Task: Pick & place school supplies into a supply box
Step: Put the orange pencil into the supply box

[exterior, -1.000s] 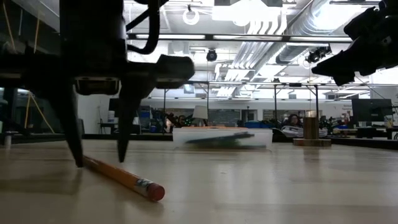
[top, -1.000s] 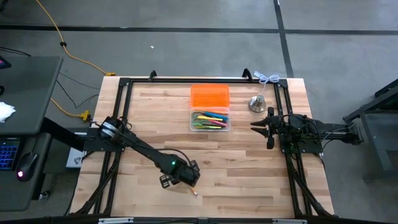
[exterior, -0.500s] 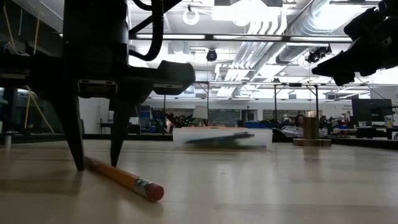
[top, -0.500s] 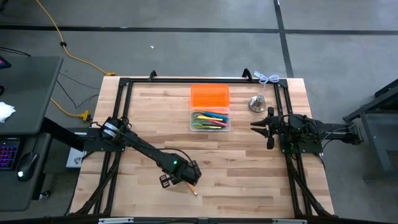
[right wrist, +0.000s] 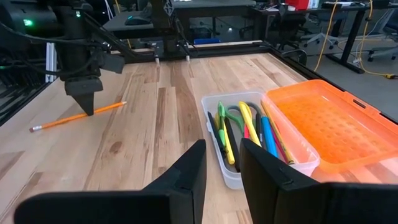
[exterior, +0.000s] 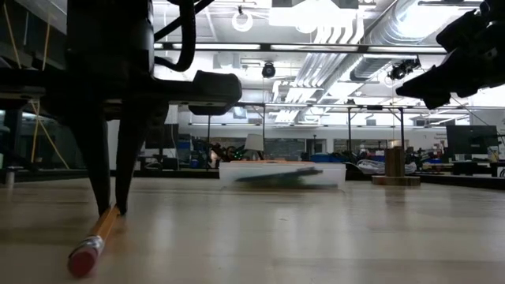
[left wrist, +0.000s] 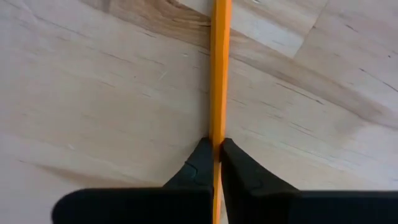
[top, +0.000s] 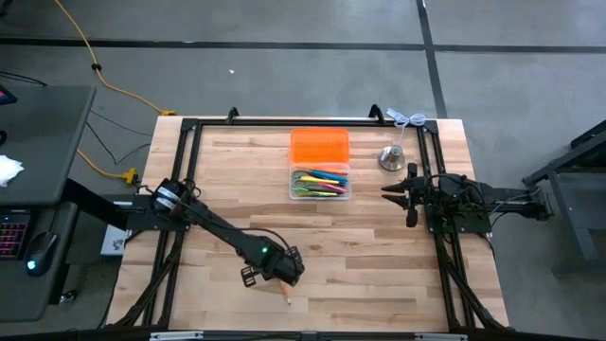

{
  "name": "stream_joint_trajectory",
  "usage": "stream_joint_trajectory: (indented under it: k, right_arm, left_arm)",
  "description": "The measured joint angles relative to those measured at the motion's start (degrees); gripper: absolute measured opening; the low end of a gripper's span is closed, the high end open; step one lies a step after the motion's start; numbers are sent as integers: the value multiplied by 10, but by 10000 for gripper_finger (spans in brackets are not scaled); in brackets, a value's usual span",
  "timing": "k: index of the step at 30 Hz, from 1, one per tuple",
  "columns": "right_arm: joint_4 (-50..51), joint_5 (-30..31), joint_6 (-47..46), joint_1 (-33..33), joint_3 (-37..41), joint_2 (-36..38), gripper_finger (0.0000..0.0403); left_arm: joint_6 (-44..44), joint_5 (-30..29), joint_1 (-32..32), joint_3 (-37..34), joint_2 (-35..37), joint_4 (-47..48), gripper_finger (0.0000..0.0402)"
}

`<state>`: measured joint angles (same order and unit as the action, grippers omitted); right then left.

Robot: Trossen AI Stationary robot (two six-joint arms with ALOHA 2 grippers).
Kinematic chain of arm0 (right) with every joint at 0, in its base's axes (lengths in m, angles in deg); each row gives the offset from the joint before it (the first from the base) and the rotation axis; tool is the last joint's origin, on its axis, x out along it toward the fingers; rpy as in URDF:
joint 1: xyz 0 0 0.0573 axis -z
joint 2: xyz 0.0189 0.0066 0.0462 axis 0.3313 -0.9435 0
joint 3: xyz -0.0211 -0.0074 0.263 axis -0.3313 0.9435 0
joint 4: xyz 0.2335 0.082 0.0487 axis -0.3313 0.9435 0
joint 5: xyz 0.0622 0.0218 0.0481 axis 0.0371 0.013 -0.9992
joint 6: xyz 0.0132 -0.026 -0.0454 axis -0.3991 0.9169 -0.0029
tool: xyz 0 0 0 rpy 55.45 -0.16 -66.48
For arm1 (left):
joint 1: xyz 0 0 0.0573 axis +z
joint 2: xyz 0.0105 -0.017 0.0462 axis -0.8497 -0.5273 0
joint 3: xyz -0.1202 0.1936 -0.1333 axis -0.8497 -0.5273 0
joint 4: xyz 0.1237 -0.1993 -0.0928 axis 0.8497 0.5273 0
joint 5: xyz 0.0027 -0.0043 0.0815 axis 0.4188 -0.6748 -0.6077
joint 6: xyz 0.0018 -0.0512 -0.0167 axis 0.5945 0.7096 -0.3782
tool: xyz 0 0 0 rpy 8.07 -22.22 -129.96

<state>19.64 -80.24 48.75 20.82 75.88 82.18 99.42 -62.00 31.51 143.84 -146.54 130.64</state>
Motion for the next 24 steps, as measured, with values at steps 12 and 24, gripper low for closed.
stream_joint_trajectory:
  k: [12,24]
  right_arm:
    - [6,0,0,0,0,0,74]
    - [6,0,0,0,0,0,74]
  left_arm:
    - [-9,-14,-1,-1,1,-4,39]
    - [-21,-94,2,-4,32,13,35]
